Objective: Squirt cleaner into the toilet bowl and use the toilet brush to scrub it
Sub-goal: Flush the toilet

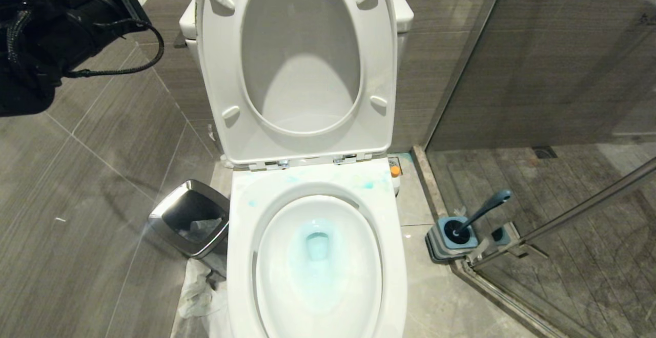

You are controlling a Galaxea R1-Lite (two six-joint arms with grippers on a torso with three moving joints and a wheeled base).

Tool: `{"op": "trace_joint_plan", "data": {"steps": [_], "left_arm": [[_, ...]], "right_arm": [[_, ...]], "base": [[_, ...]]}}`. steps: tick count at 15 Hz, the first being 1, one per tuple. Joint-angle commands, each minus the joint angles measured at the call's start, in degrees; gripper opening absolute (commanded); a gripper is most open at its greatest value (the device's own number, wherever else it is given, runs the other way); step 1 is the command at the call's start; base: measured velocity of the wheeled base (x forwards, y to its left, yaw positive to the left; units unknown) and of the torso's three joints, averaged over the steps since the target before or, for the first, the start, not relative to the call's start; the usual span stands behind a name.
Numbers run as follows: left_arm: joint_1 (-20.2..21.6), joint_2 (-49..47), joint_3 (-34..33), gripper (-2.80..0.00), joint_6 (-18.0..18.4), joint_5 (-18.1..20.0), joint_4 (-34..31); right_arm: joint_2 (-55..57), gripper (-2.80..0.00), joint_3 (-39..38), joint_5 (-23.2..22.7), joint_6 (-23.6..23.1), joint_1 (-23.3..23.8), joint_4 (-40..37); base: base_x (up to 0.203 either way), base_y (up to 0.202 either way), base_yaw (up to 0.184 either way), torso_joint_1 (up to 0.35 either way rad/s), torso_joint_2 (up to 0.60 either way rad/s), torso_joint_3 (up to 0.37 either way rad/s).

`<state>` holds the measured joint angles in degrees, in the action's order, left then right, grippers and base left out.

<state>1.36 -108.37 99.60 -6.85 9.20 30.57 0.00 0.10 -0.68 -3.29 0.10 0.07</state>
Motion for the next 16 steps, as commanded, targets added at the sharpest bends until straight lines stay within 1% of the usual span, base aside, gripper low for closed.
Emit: {"op": "trace_joint_plan", "data": {"steps": [1, 3, 5, 8, 13, 16], "left_arm": [[-0.8, -3.3, 1.4, -2.8, 0.0, -0.5, 0.8], [-1.2, -6.1, 4.9, -2.8, 0.1, -1.8, 1.2], [-1.6, -8.0, 7.0, -2.8, 0.2, -2.7, 1.7], [-2.1, -10.1, 7.4, -2.8, 0.2, -3.8, 3.9], [-2.5, -12.9, 9.1, -2.8, 0.5, -4.1, 3.9], [-2.5, -14.4, 9.4, -2.8, 2.2, -4.1, 3.7]], "right_arm": [[0.1, -2.8, 0.0, 0.0, -0.1, 0.0, 0.0], [0.1, -2.8, 0.0, 0.0, -0.1, 0.0, 0.0], [0.1, -2.8, 0.0, 0.0, -0.1, 0.0, 0.0], [0.1, -2.8, 0.0, 0.0, -0.1, 0.0, 0.0], [0.1, -2.8, 0.0, 0.0, -0.1, 0.0, 0.0], [0.1, -2.8, 0.0, 0.0, -0.1, 0.0, 0.0]], "base": [[0.0, 0.0, 0.0, 0.0, 0.0, 0.0], [0.0, 0.0, 0.0, 0.0, 0.0, 0.0], [0.0, 0.0, 0.0, 0.0, 0.0, 0.0], [0.0, 0.0, 0.0, 0.0, 0.0, 0.0], [0.0, 0.0, 0.0, 0.0, 0.0, 0.0], [0.0, 0.0, 0.0, 0.0, 0.0, 0.0]]}}
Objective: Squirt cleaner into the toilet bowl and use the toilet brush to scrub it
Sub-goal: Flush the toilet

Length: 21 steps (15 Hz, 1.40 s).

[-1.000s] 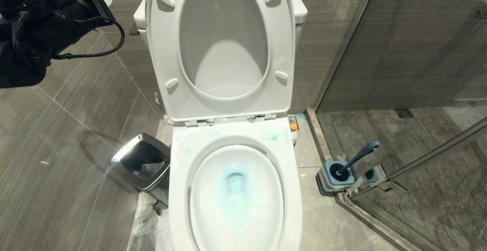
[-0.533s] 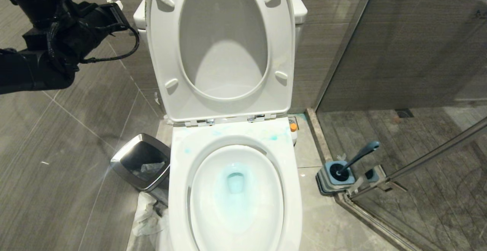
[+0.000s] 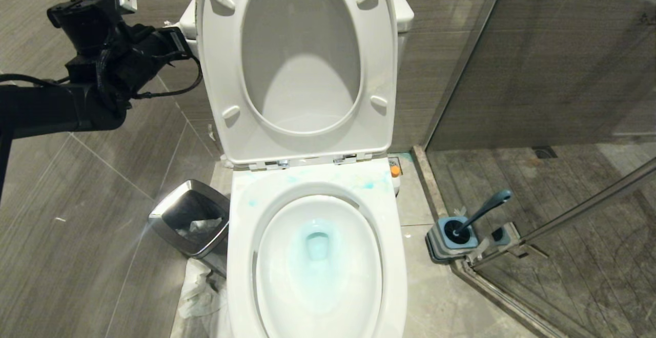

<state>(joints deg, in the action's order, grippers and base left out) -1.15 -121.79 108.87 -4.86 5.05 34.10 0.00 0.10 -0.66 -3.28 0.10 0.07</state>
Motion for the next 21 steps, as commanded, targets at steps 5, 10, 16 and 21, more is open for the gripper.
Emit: {"op": "trace_joint_plan", "data": {"steps": [5, 10, 16, 21], "left_arm": [[0.0, -3.8, -0.1, -2.8, 2.9, 0.7, -1.9], [0.0, -5.7, -0.2, -2.8, 5.8, 2.1, -6.1], [-0.7, -5.7, -0.5, -2.8, 9.2, 4.0, -10.5], [-1.6, -5.7, -0.7, -2.8, 11.5, 4.1, -13.3]], "right_arm": [[0.1, -2.8, 0.0, 0.0, -0.1, 0.0, 0.0], [0.1, -2.8, 0.0, 0.0, -0.1, 0.0, 0.0], [0.1, -2.8, 0.0, 0.0, -0.1, 0.0, 0.0], [0.1, -2.8, 0.0, 0.0, -0.1, 0.0, 0.0]], "base": [[0.0, 0.0, 0.0, 0.0, 0.0, 0.0], [0.0, 0.0, 0.0, 0.0, 0.0, 0.0], [0.0, 0.0, 0.0, 0.0, 0.0, 0.0], [0.0, 0.0, 0.0, 0.0, 0.0, 0.0]]}}
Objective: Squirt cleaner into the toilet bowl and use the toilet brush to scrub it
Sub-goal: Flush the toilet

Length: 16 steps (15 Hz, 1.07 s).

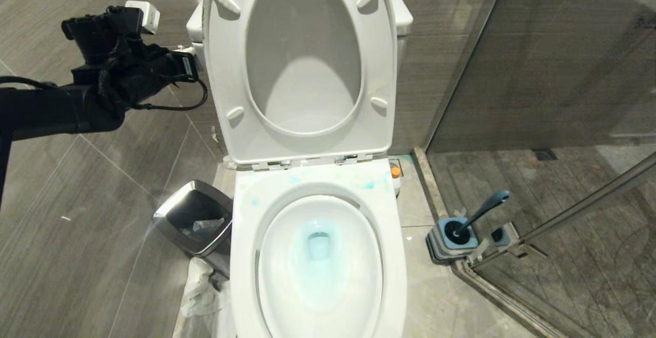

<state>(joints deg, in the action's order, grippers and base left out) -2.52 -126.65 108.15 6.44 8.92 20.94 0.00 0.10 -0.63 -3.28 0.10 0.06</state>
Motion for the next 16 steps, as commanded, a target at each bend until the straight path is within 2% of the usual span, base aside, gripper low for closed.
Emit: {"op": "trace_joint_plan", "data": {"steps": [1, 13, 14, 16], "left_arm": [[-0.2, -0.8, 0.0, -2.8, 0.1, 0.1, -0.4], [0.1, 3.1, 1.3, -2.8, -0.8, -0.3, -0.1], [0.1, 3.8, 1.7, -2.8, -1.5, -0.4, -0.1], [0.5, 6.1, 3.0, -2.8, -5.5, -0.6, 0.1]], "right_arm": [[0.1, -2.8, 0.0, -0.1, -0.1, 0.0, 0.0], [0.1, -2.8, 0.0, -0.1, -0.1, 0.0, 0.0], [0.1, -2.8, 0.0, -0.1, -0.1, 0.0, 0.0], [0.1, -2.8, 0.0, -0.1, -0.1, 0.0, 0.0]], "base": [[0.0, 0.0, 0.0, 0.0, 0.0, 0.0], [0.0, 0.0, 0.0, 0.0, 0.0, 0.0], [0.0, 0.0, 0.0, 0.0, 0.0, 0.0], [0.0, 0.0, 0.0, 0.0, 0.0, 0.0]]}}
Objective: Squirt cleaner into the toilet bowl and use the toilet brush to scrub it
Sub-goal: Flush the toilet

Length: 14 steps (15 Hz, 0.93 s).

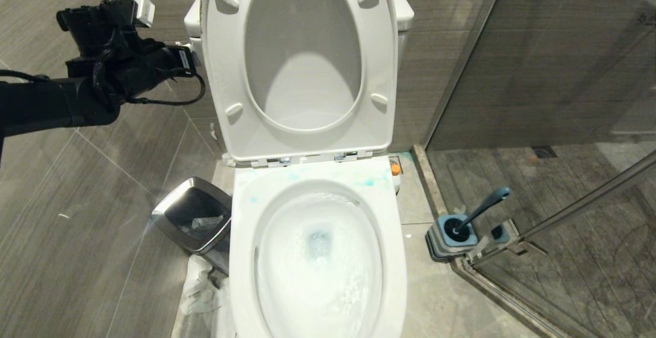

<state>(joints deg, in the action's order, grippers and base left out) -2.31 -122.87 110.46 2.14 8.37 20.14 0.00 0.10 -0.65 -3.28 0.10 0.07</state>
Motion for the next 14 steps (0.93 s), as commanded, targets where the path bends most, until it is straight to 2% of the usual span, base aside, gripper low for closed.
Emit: {"op": "trace_joint_plan", "data": {"steps": [1, 3, 9, 11, 14], "left_arm": [[0.8, 4.0, 0.9, -2.8, -2.8, -0.1, 1.5], [2.3, 7.4, 0.9, -2.8, -4.1, -0.1, 3.0], [5.2, 15.0, 0.9, -2.8, -5.1, 0.4, 5.4], [5.2, 16.3, 0.9, -2.8, -9.1, 1.0, 5.2], [5.0, 17.3, 0.8, -2.8, -16.3, 5.7, 3.5]], "right_arm": [[0.1, -2.8, 0.0, 0.0, -0.1, 0.0, 0.0], [0.1, -2.8, 0.0, 0.0, -0.1, 0.0, 0.0], [0.1, -2.8, 0.0, 0.0, -0.1, 0.0, 0.0], [0.1, -2.8, 0.0, 0.0, -0.1, 0.0, 0.0], [0.1, -2.8, 0.0, 0.0, -0.1, 0.0, 0.0]], "base": [[0.0, 0.0, 0.0, 0.0, 0.0, 0.0], [0.0, 0.0, 0.0, 0.0, 0.0, 0.0], [0.0, 0.0, 0.0, 0.0, 0.0, 0.0], [0.0, 0.0, 0.0, 0.0, 0.0, 0.0], [0.0, 0.0, 0.0, 0.0, 0.0, 0.0]]}}
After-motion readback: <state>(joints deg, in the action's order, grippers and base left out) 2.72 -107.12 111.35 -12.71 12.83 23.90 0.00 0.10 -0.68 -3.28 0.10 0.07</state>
